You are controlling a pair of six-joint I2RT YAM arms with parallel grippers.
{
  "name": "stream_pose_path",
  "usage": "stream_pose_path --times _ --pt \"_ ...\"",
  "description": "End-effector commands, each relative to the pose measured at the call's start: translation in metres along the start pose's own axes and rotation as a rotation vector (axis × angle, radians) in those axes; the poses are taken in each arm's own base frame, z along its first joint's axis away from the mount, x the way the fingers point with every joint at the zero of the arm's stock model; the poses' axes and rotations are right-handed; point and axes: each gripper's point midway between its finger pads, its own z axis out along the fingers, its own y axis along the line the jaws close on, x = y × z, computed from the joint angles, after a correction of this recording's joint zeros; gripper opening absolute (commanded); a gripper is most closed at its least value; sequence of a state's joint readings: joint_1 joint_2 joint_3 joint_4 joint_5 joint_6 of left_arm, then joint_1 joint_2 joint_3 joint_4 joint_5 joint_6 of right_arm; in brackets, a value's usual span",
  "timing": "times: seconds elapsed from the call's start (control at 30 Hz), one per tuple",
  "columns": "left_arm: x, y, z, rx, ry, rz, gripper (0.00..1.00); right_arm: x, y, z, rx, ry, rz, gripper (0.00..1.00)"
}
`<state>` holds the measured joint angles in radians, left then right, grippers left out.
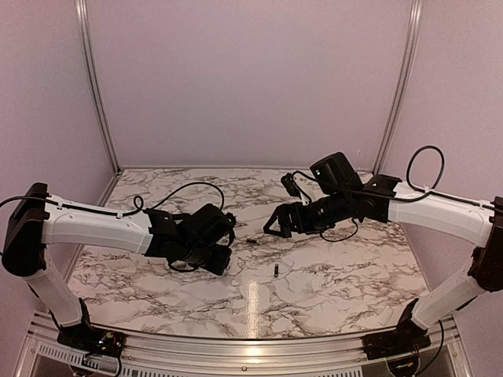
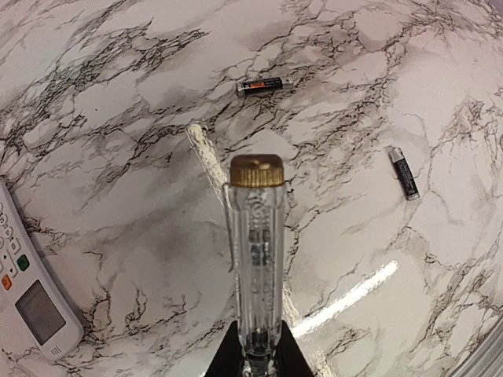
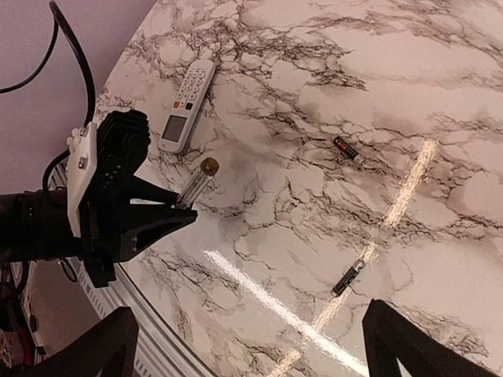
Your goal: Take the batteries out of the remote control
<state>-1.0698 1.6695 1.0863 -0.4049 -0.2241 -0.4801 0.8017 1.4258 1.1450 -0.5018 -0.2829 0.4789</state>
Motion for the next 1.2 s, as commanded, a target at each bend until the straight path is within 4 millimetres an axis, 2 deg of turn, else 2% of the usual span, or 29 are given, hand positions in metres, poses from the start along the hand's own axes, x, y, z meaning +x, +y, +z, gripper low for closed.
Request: stream_pose_path --times 0.0,0.2,0.37,0.57,0.8,0.97,1.17 --pt "-0.011 0.021 0.010 -0.051 0.013 -0.202 0.01 -0.008 -0.010 -0.020 0.079 -0.065 0.016 0.98" --pt "-0.008 0.044 0.031 -0.071 0.049 -0.326 0.04 -0.005 -0.016 -0.033 0.113 -0.096 0.016 0.99" --pt "0.003 0.064 0.048 -0.134 0.099 -0.408 0.05 0.003 -0.021 -0.033 0.119 -0.086 0.031 0.99" --pt "0.015 0.070 0.061 -0.182 0.160 -0.421 0.16 0.007 -0.023 -0.034 0.125 -0.082 0.039 0.99" --pt "0.020 0.075 0.066 -0.210 0.178 -0.442 0.33 0.007 -0.023 -0.033 0.130 -0.072 0.023 0.98" --pt "0.018 0.075 0.065 -0.209 0.172 -0.445 0.36 0.009 -0.026 -0.033 0.140 -0.067 0.020 0.98" --pt "0.001 0.072 0.056 -0.185 0.127 -0.426 0.41 0.004 -0.025 -0.039 0.151 -0.094 0.015 0.98"
